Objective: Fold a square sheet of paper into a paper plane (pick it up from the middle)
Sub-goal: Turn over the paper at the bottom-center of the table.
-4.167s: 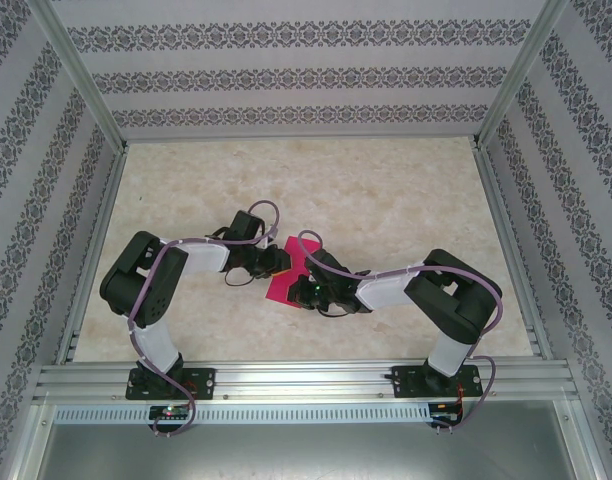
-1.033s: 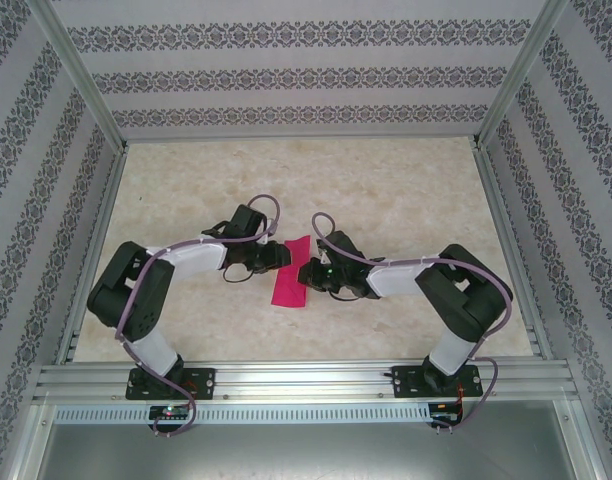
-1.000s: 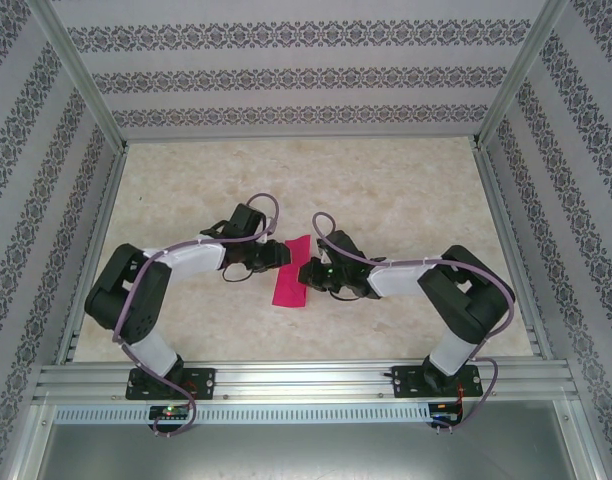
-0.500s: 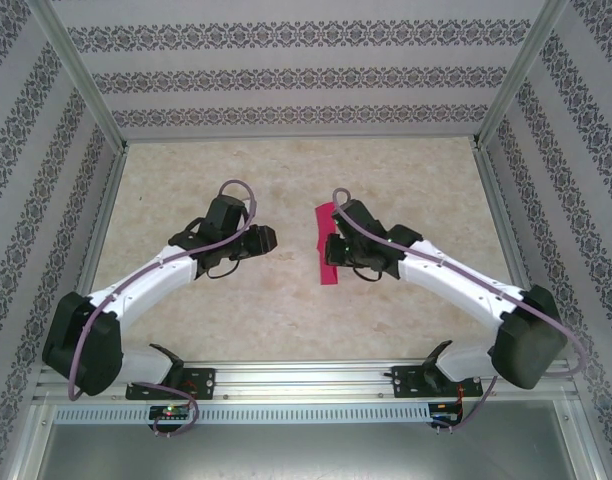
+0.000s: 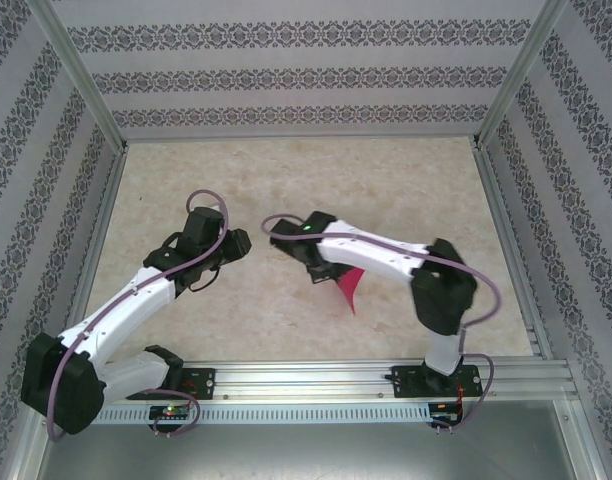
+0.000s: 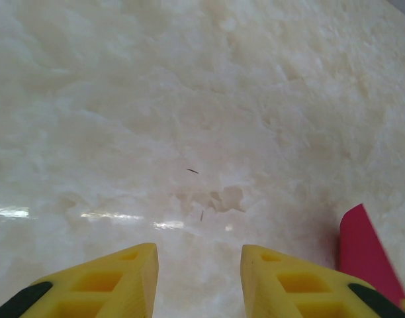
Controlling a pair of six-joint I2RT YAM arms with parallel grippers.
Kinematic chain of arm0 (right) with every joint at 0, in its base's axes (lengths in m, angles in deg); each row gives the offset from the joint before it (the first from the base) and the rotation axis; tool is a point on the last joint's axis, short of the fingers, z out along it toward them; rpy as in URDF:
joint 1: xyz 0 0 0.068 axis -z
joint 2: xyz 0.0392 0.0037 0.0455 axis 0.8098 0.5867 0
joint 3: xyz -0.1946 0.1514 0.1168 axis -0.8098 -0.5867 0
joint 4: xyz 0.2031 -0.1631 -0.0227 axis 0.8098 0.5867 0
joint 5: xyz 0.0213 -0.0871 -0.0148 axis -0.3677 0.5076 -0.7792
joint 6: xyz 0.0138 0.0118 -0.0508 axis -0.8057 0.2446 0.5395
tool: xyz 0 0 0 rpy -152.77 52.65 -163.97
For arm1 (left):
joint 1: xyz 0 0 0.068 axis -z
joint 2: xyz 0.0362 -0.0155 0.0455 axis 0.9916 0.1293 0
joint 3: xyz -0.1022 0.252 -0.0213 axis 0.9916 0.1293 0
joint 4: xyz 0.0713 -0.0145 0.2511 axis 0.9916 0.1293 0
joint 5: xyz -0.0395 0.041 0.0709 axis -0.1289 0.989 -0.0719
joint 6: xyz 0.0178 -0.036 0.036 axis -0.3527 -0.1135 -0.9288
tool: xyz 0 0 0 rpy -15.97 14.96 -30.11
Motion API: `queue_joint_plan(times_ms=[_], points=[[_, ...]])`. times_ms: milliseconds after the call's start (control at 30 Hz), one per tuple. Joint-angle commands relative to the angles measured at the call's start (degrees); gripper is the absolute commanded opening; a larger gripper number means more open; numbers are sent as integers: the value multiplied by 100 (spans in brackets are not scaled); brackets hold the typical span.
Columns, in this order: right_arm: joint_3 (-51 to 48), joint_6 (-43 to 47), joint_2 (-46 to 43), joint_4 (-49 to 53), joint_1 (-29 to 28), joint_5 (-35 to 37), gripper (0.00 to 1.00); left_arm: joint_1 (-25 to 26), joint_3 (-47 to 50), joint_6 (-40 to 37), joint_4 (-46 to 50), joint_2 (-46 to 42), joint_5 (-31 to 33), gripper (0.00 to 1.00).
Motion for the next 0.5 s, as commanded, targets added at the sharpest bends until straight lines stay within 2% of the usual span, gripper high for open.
queue_joint_plan(times_ms=[0,100,133,267,367,467], points=[[868,-99,652,442,-411,137,8,-152,165,116,281,-269,315,40],[1342,80,1029,286,-705,-66,15,-233,258,127,328,-454,373,40],[1373,167,1075,133,-774,-209,22,-248,286,139,352,-502,401,40],[893,377,873,-658,-877,-967,34,-383,375,223,423,-682,490,41],[-44,129,-61,-1700,-868,-1219,49,-490,448,315,447,-786,502,44],[-1277,-273,-1211,-2950,-685,-1468,50,-522,474,316,366,-771,400,46]])
